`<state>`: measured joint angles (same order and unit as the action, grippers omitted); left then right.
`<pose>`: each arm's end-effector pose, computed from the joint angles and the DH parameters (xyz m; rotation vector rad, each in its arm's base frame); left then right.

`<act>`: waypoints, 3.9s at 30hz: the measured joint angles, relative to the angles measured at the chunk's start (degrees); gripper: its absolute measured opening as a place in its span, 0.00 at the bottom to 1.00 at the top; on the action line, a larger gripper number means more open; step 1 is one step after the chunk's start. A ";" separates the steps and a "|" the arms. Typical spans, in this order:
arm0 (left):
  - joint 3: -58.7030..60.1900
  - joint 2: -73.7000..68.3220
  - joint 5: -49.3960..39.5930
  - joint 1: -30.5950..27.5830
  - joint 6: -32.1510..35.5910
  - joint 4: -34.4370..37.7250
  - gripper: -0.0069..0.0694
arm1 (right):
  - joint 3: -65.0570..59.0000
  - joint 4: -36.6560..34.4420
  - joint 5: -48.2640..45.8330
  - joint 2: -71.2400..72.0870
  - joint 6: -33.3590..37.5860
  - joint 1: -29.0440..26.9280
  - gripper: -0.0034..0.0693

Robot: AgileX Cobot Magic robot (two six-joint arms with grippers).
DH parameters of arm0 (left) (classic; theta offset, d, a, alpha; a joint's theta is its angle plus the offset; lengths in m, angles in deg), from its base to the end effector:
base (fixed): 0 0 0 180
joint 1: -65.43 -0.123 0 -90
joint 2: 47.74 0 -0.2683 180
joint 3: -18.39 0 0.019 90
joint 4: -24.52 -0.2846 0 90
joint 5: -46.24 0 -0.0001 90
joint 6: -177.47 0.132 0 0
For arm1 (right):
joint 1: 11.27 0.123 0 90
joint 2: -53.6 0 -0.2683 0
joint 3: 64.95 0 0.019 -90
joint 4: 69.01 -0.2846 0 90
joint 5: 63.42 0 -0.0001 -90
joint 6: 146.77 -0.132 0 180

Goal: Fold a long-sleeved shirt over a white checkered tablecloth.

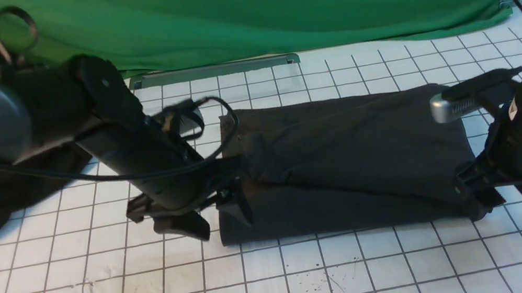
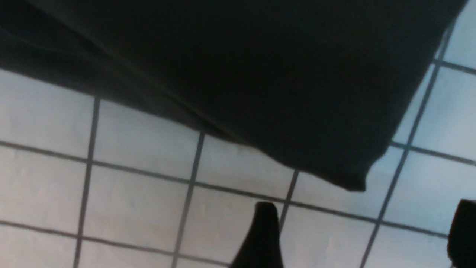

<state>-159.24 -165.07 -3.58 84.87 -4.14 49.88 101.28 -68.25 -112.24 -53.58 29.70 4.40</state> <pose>0.3709 -0.1767 0.1155 0.0800 2.9737 -0.5866 0.3436 0.0950 0.1193 -0.3249 2.9458 0.0285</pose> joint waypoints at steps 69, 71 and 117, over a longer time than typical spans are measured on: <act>3.41 21.54 -12.47 9.10 -10.14 -14.55 0.69 | -3.30 2.76 -17.61 33.06 2.40 1.41 0.62; 3.41 23.02 -12.61 9.10 -10.08 -14.55 0.68 | -3.30 2.95 -18.77 38.48 2.40 1.41 0.52; 3.41 27.19 -6.05 9.10 -8.24 -14.13 0.09 | -30.12 3.32 18.29 91.96 7.55 1.41 0.13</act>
<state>-155.83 -137.88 -9.63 93.97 -12.39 35.75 71.16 -64.92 -93.95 38.38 37.25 5.81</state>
